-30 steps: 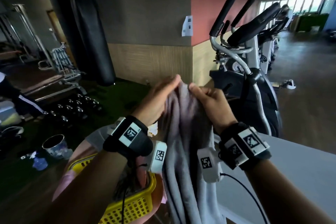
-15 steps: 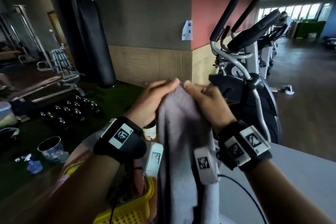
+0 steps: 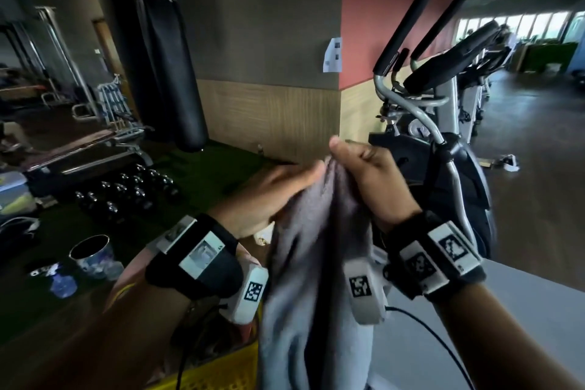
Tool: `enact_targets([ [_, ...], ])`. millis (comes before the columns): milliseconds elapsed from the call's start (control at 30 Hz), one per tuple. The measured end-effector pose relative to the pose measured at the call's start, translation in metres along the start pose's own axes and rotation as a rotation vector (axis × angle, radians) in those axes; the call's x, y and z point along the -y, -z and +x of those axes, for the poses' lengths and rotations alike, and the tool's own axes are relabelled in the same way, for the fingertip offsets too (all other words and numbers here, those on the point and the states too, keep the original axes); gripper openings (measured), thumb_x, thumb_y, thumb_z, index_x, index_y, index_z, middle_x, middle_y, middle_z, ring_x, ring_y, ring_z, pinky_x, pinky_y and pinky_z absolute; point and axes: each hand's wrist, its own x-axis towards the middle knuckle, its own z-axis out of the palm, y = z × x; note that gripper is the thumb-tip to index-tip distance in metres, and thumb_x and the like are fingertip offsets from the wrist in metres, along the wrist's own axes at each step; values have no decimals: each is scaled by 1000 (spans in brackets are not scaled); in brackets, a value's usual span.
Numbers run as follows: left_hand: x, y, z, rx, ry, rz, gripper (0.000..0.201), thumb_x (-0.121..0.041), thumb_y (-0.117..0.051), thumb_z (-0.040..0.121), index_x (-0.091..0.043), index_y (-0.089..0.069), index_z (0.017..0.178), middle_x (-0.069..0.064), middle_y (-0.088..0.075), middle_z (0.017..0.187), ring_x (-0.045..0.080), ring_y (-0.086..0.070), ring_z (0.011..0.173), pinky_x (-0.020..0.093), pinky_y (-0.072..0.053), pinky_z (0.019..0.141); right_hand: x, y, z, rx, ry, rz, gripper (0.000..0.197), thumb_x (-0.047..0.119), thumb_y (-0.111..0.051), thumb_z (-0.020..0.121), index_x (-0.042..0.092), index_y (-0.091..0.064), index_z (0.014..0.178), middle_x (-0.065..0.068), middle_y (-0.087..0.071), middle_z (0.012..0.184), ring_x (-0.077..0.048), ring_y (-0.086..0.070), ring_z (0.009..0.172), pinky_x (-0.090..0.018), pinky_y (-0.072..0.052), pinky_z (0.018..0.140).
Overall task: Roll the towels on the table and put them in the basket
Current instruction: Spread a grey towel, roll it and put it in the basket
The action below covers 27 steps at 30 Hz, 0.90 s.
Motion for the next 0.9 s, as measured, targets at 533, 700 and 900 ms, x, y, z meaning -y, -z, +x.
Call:
enact_targets([
  [533, 1, 11, 15, -164, -18, -230, 27, -30, -52, 94, -9, -68, 87, 3, -68, 84, 15, -65, 86, 26, -52, 79, -6, 3, -12, 248, -118, -119, 58, 40, -60, 92, -17, -51, 79, -11, -53, 78, -19, -45, 74, -33, -37, 70],
  [700, 0, 3, 12, -89, -2, -86, 24, -34, -59, 89, -14, -73, 89, 6, -71, 91, 20, -66, 91, 30, -50, 80, 10, 10, 4, 119, -52, -49, 54, 31, -58, 93, -17, -43, 74, -14, -47, 73, -21, -39, 68, -34, -32, 61],
  [900, 7, -4, 7, -11, 41, -108, 37, -43, -58, 88, -9, -69, 96, 8, -69, 93, 21, -65, 92, 40, -46, 88, 11, 8, -6, 201, -101, -34, 40, 33, -57, 90, -2, -62, 71, -7, -62, 72, -13, -54, 67, -25, -44, 65],
])
